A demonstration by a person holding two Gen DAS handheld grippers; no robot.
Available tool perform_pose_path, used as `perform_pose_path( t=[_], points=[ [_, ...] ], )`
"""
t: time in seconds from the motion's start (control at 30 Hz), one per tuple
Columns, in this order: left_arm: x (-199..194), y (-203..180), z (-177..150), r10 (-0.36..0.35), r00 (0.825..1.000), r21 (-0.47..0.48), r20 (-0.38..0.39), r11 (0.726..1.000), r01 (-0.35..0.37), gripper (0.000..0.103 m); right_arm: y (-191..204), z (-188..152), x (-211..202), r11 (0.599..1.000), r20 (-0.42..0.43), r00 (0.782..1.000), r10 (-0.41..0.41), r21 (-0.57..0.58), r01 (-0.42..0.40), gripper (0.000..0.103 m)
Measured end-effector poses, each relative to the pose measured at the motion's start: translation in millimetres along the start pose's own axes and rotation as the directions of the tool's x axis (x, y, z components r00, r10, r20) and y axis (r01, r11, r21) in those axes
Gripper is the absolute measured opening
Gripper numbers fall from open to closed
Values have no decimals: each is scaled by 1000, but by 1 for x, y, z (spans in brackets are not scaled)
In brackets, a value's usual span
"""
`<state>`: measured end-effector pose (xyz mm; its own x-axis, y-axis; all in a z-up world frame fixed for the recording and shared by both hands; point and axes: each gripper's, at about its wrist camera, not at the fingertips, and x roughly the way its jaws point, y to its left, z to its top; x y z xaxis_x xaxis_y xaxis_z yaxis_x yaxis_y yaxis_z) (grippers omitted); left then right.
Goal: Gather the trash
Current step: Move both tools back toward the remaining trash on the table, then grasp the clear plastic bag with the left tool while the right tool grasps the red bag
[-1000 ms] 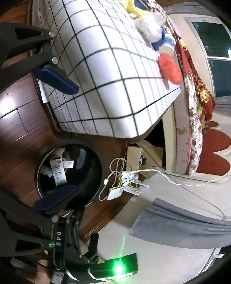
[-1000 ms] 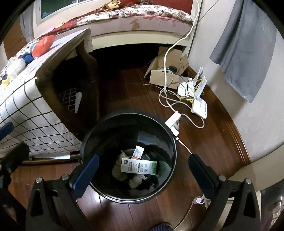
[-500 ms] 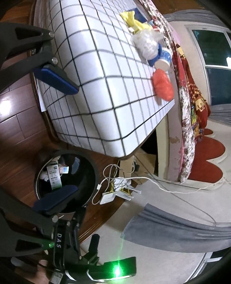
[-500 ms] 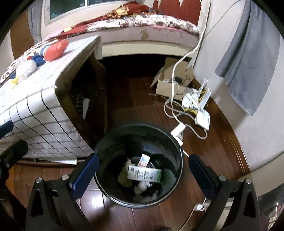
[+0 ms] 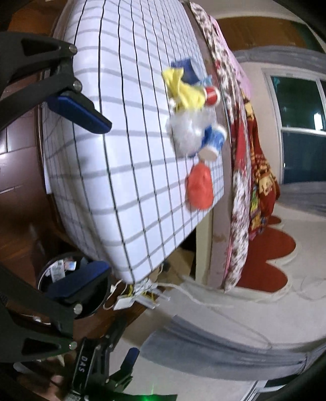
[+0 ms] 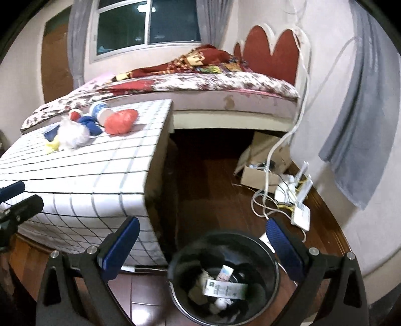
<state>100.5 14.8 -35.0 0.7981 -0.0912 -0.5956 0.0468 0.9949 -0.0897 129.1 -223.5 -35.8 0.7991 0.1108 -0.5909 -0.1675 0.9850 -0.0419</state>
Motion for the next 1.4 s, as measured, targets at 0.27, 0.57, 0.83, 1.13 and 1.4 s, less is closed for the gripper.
perform_pose_path(
  t=[0.27,0.57,0.83,1.13,1.4],
  points=[
    [-6,44,4,73,997,-55,16,996,-72,102,41,11,9,997,12,998,58,-54,-57,102],
    [6,82,35,121,992,-68,35,991,-119,102,71,54,22,988,36,990,140,-67,-137,102],
    [46,109,69,84,996,-135,2,987,-83,89,100,102,64,983,13,991,132,-132,-129,102],
    [96,108,90,58,997,-127,-51,990,-64,79,113,140,126,975,-51,986,161,-145,-167,102],
    [128,101,93,56,992,-113,-113,991,-69,79,129,160,178,968,-144,969,203,-118,-221,89]
  ],
)
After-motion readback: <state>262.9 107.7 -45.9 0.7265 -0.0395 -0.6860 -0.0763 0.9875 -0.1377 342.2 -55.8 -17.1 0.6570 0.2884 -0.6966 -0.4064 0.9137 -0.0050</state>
